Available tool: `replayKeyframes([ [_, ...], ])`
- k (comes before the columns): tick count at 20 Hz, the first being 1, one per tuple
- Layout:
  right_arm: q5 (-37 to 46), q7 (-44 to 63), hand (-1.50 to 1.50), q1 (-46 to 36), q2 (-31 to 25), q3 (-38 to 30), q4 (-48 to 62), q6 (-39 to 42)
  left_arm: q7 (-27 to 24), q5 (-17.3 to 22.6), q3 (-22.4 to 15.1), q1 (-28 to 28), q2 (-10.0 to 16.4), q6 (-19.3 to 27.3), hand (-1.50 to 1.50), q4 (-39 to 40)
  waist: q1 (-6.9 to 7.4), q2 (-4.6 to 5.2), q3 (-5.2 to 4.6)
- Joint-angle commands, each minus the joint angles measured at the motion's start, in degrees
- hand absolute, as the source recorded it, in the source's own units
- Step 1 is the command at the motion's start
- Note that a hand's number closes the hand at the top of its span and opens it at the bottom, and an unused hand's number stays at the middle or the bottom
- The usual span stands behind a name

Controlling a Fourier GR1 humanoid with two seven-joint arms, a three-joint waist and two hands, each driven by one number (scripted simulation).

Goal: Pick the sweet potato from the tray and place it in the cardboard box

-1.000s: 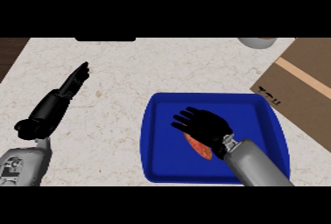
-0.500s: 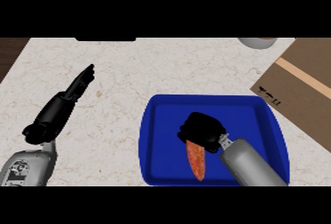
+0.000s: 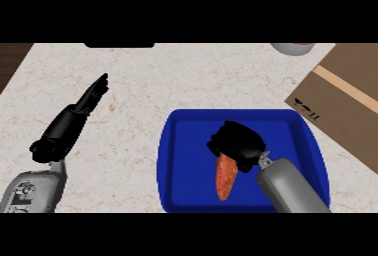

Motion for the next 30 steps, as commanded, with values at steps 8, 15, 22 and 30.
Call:
replayKeyframes([
  [8, -7.21, 10.82, 1.5, -2.93, -1.23, -17.1, -9.75, 0.15, -0.46, 0.96, 2.47, -1.41, 1.61, -1.22, 0.0, 1.21, -0.4, -0.06, 0.0],
  [15, -10.31, 21.98, 1.5, -1.31, 0.14, -22.43, -28.37, 7.8, -0.52, 0.57, 1.41, 1.6, 0.78, -1.43, 0.0, -1.65, -0.62, -0.37, -0.02],
  [22, -15.21, 33.19, 1.5, -9.02, 0.54, -38.37, -26.73, 4.67, -1.3, 0.02, 0.68, 2.5, -0.39, -0.91, 0.0, -1.39, 0.03, 0.02, 0.0],
  [30, -21.01, 30.92, 1.5, -14.19, -11.24, -50.6, -12.79, 2.71, -2.72, -1.7, 0.34, 1.65, -0.97, -0.14, 0.0, -0.29, 0.45, 0.22, 0.03],
])
